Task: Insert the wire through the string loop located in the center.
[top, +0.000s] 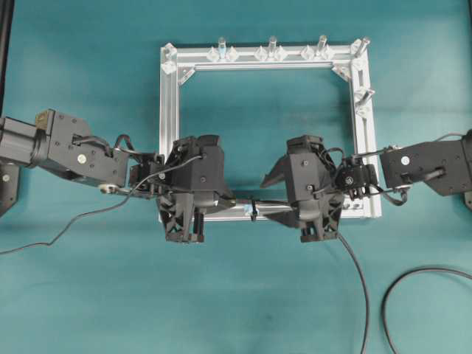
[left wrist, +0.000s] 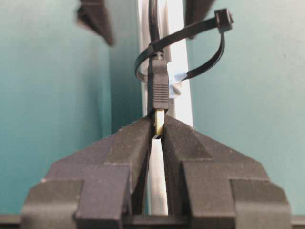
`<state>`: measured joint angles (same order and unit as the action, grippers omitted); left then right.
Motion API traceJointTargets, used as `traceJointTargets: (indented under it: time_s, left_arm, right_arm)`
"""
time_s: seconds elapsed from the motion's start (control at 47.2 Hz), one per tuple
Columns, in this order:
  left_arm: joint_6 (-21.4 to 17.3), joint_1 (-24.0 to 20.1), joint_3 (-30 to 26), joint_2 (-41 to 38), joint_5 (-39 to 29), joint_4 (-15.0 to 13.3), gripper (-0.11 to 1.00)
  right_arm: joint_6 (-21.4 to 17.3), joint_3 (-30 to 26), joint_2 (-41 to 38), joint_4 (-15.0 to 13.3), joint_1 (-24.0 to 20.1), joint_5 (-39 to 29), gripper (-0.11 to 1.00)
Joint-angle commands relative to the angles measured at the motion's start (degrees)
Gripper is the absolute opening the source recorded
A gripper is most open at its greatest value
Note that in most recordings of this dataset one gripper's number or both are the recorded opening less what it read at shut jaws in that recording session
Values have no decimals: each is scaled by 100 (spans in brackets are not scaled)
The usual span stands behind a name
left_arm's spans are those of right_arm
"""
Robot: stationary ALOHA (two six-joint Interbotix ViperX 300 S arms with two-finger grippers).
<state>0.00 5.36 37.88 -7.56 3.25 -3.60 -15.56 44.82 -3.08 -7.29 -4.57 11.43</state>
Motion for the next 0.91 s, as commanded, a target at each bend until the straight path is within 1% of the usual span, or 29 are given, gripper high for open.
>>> traceJointTargets:
  time_s: [0.0, 0.233, 0.593, 0.889]
  left_arm:
    - [9, -9, -70, 167, 26, 18, 9]
    - [9, -9, -70, 167, 26, 18, 9]
    - [9, -9, 18, 264, 0, 18, 9]
    - [26, 0, 299, 659, -422, 9, 9]
  right_arm:
    - [9, -114, 70, -9, -18, 26, 72]
    - [9, -132, 97, -9, -18, 26, 72]
    - [0, -26, 378, -9, -26, 9, 72]
    - [0, 18, 404, 0, -53, 9, 72]
